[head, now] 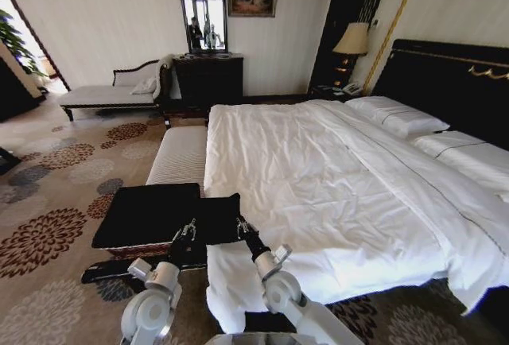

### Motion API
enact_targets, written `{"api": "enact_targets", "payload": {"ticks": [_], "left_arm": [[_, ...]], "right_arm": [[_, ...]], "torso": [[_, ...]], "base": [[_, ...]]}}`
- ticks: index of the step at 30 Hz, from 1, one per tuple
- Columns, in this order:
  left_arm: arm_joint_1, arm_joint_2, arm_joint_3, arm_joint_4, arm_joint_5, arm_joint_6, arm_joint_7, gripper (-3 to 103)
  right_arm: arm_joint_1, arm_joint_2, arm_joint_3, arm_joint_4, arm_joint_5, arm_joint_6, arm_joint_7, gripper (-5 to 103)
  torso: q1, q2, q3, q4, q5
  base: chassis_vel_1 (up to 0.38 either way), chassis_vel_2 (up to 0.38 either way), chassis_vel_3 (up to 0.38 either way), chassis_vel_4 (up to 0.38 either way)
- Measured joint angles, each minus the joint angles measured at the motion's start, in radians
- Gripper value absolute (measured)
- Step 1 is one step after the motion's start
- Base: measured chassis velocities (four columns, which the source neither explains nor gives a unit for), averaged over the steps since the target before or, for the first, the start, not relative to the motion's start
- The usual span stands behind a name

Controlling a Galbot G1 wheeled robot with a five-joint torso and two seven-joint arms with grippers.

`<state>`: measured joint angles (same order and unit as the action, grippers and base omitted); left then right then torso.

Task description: Fold the clothes on the bed and place them into the basket.

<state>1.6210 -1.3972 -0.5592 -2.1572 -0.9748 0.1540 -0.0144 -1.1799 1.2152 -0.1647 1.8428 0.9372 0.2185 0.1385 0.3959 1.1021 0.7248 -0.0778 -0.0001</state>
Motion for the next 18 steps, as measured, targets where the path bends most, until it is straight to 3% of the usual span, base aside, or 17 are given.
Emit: {"api": "enact_targets", "payload": {"ticks": [7, 18], "left_arm": [[-0.005, 0.014, -0.024, 0.002, -0.021, 0.0, 0.0, 10], [-0.013, 0.022, -0.046, 0.003, -0.041, 0.0, -0.001, 10]], "right_arm": [[0.016, 0.023, -0.015, -0.027, -0.004, 0.005, -0.006, 4], [0.034, 0.039, -0.032, -0.048, -0.005, 0.007, -0.005, 4]], "torso": [[-0.001, 0.001, 0.0, -0.0001, 0.0], [0.001, 0.0, 0.0, 0.0, 0.0]], "base": [[0.201, 0.038, -0.208, -0.031], [0.078, 0.13, -0.071, -0.128]]}}
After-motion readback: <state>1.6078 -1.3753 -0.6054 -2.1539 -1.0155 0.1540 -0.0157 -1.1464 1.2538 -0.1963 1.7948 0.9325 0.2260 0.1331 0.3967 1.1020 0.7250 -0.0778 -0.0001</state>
